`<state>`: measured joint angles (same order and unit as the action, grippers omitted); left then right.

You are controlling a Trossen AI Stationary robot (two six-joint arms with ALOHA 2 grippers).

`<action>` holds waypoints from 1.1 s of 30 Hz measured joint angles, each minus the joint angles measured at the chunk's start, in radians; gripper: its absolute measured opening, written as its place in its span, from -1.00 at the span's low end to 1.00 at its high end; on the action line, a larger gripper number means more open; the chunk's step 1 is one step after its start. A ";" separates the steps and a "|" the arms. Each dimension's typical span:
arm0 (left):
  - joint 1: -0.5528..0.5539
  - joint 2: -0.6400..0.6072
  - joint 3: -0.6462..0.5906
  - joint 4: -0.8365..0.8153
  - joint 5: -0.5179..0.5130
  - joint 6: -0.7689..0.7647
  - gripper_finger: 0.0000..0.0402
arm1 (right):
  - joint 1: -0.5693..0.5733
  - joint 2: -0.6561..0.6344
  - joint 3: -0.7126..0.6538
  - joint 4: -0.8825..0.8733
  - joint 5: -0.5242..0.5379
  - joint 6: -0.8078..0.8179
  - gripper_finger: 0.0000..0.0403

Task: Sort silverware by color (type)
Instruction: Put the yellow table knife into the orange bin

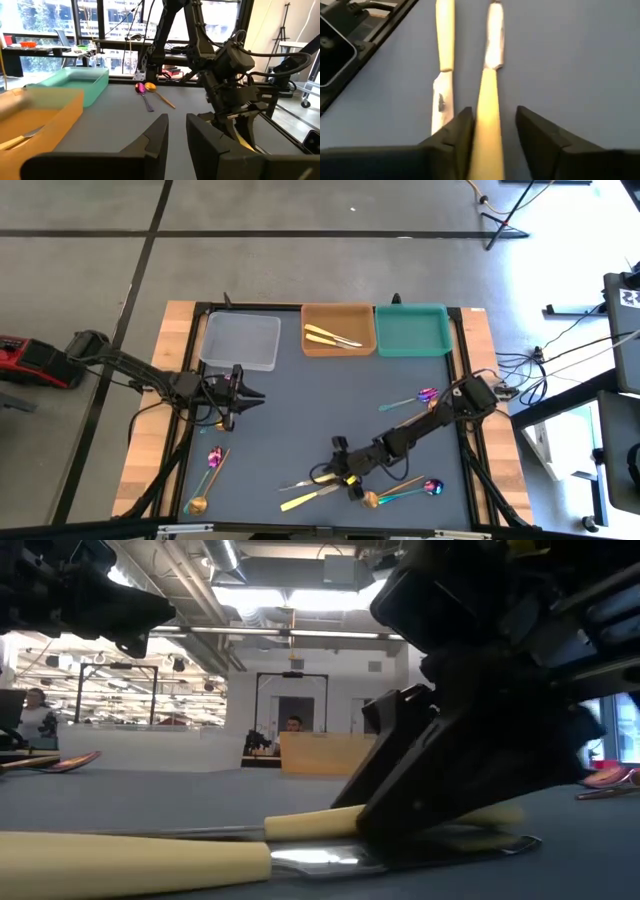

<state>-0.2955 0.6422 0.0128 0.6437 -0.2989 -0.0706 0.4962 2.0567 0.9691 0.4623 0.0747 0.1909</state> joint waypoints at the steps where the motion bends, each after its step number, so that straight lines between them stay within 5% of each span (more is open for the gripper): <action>1: 0.000 0.000 0.000 0.000 0.000 0.001 -0.68 | -0.001 0.000 0.001 -0.008 -0.003 -0.009 -0.44; 6: 0.000 0.000 0.000 0.000 0.000 -0.001 -0.68 | -0.005 -0.002 0.002 -0.030 0.015 -0.026 -0.81; 20: 0.001 0.000 0.000 0.005 -0.010 0.004 -0.68 | -0.120 -0.153 -0.003 -0.165 0.028 -0.112 -0.72; 33: 0.108 0.007 0.000 0.130 -0.050 0.151 -0.68 | -0.495 -0.416 -0.002 -0.316 0.012 -0.409 -0.76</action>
<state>-0.1871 0.6497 0.0128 0.7742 -0.3489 0.0805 0.0007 1.6403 0.9669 0.1464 0.0865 -0.2180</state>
